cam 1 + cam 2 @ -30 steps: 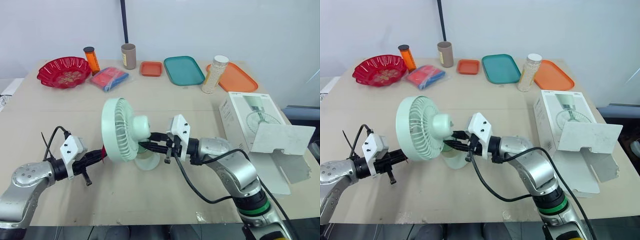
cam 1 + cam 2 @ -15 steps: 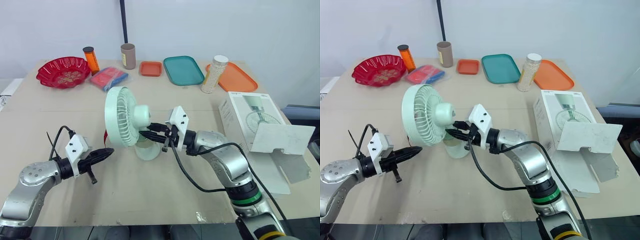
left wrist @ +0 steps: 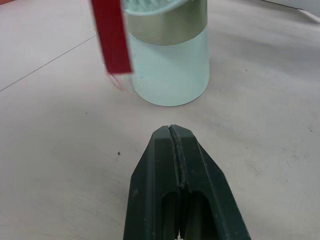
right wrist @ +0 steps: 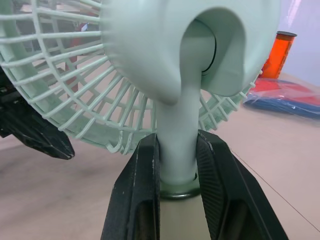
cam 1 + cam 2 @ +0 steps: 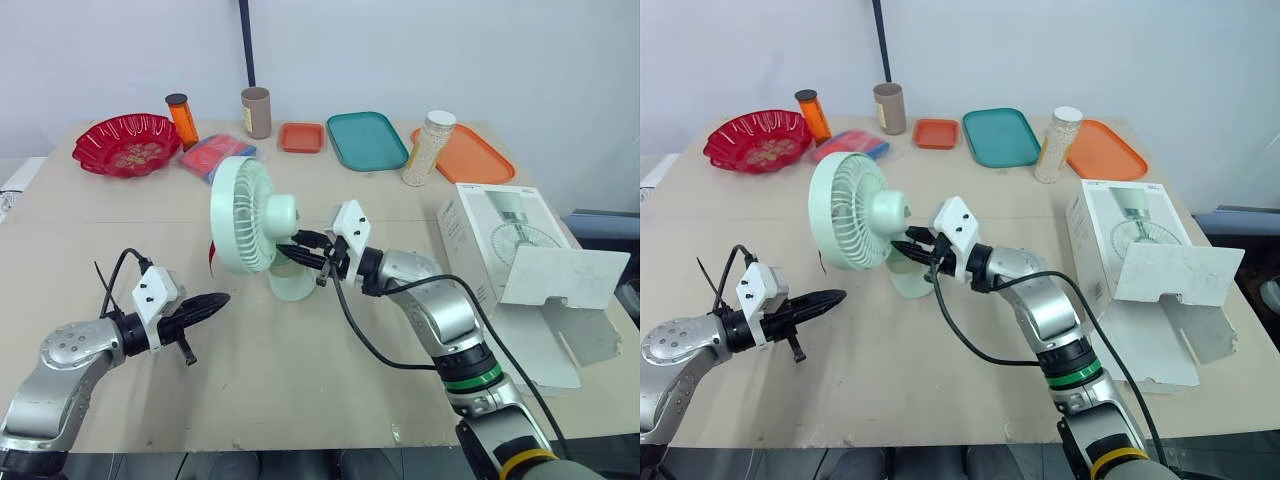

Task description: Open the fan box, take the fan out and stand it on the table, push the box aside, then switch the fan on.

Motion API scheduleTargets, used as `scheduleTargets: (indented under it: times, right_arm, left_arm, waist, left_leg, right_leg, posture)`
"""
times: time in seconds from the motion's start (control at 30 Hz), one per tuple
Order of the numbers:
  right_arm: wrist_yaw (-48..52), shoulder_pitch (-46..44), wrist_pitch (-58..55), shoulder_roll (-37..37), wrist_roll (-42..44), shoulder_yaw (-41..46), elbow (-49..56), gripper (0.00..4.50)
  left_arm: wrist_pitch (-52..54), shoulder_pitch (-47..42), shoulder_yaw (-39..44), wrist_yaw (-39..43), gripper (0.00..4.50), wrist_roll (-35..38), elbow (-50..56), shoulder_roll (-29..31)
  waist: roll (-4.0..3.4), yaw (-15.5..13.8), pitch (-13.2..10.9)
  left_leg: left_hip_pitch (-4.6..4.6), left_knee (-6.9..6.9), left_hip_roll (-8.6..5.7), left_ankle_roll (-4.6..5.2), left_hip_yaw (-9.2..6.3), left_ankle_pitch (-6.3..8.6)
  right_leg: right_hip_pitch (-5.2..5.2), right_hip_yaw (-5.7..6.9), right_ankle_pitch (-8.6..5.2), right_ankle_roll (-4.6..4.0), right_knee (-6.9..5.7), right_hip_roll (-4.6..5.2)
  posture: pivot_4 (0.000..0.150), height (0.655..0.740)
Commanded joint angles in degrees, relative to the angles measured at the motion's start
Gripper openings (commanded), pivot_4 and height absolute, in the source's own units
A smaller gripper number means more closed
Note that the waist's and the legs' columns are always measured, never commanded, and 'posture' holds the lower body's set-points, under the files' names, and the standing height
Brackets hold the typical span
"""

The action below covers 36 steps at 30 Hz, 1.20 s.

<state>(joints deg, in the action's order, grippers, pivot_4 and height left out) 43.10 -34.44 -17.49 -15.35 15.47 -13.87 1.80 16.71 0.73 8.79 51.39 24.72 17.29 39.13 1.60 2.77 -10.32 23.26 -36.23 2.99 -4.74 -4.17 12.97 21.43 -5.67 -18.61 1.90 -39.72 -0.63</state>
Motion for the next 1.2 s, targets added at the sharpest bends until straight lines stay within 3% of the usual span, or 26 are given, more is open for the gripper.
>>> scheduleTargets:
  times: [0.03, 1.2]
  right_arm:
    - [0.55, -0.43, 3.09, -0.06, 0.38, 2.21, 1.16, 0.91]
    - [-0.37, 4.12, -0.39, -2.48, -0.16, 2.31, 5.10, 0.91]
  left_arm:
    - [-0.69, 0.11, 0.09, -0.02, 0.05, 0.20, 1.46, -0.05]
    - [-2.42, -1.57, -1.72, 0.37, 0.05, -0.64, -0.80, -0.99]
  waist:
    - [0.00, 0.00, 0.00]
    - [0.01, -0.02, 0.01]
  left_leg:
    - [0.00, 0.00, 0.00, 0.00, 0.00, 0.00]
    - [-0.05, -0.01, -0.01, 0.00, 0.02, 0.00]
  right_leg:
    - [0.00, 0.00, 0.00, 0.00, 0.00, 0.00]
    - [-0.01, -0.02, -0.02, -0.01, -0.10, 0.00]
  posture:
    - [0.150, 0.7400]
    - [0.150, 0.7400]
